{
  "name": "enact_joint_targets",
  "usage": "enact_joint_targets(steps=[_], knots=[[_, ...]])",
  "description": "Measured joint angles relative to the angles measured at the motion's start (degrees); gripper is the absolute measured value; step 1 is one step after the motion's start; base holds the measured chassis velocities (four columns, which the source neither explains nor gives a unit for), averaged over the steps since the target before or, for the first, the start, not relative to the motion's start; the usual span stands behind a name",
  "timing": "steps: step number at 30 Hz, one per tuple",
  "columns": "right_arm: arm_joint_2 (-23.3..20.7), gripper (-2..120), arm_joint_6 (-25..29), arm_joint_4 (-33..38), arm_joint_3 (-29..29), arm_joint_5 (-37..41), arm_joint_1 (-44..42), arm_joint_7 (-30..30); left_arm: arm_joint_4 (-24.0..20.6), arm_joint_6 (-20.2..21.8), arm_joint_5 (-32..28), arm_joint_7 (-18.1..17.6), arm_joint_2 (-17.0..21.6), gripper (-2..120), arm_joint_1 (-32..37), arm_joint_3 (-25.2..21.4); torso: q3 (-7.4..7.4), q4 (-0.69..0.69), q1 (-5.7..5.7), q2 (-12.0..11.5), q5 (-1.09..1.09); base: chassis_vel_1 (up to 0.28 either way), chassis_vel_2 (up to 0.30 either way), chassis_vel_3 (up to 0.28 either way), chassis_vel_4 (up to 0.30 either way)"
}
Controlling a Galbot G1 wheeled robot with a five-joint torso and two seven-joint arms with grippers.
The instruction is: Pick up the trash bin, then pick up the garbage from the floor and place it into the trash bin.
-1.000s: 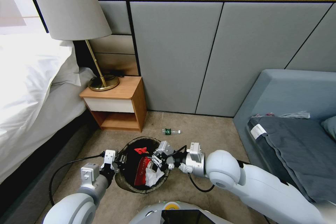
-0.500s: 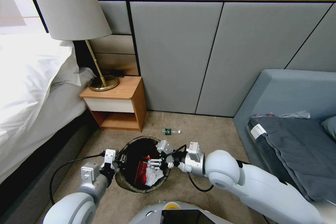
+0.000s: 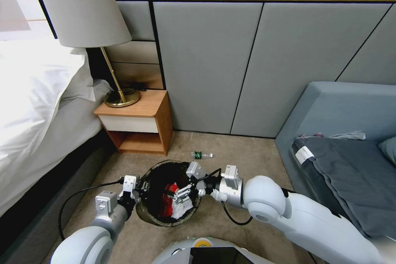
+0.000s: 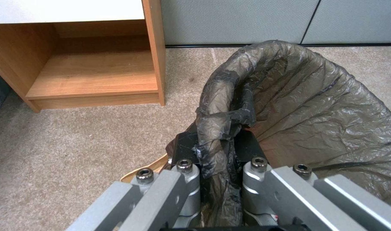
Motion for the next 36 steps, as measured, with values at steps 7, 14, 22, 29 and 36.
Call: enact_joint_targets(steps=[7,14,22,29,36], knots=[[-0.8,100,5.8,2.4,4.6,-0.2,-4.8,4.4,0.0,0.0,0.0,0.0,-0.5,6,-0.2,0.0,0.0,0.0,0.0,0.0,-0.01,0.0,0.0,0.0,0.0],[1.5,100,10.6,0.9,10.4,-4.2,-11.9,12.2,0.0,0.0,1.2,-0.1,-2.3,6,0.8,-0.8,0.0,0.0,0.0,0.0,0.0,0.0,0.0,0.0,0.0],[5.2,100,14.2,0.6,23.6,-4.8,-21.6,15.4,0.0,-0.2,3.0,-0.2,-3.9,6,1.3,-0.9,-0.01,0.0,0.0,0.0,0.0,0.0,0.0,0.0,0.0],[7.9,100,16.5,0.9,33.6,-10.2,-30.8,15.7,0.0,-0.3,3.4,-0.1,-3.8,6,1.3,-1.6,0.0,0.0,0.0,0.0,0.0,0.0,0.0,0.0,0.0],[14.1,100,25.2,-0.4,42.3,-25.0,-46.8,12.8,0.0,-0.9,5.8,-0.1,-4.1,6,1.6,-2.1,-0.01,0.0,0.0,0.0,-0.01,0.0,0.0,0.0,0.0]])
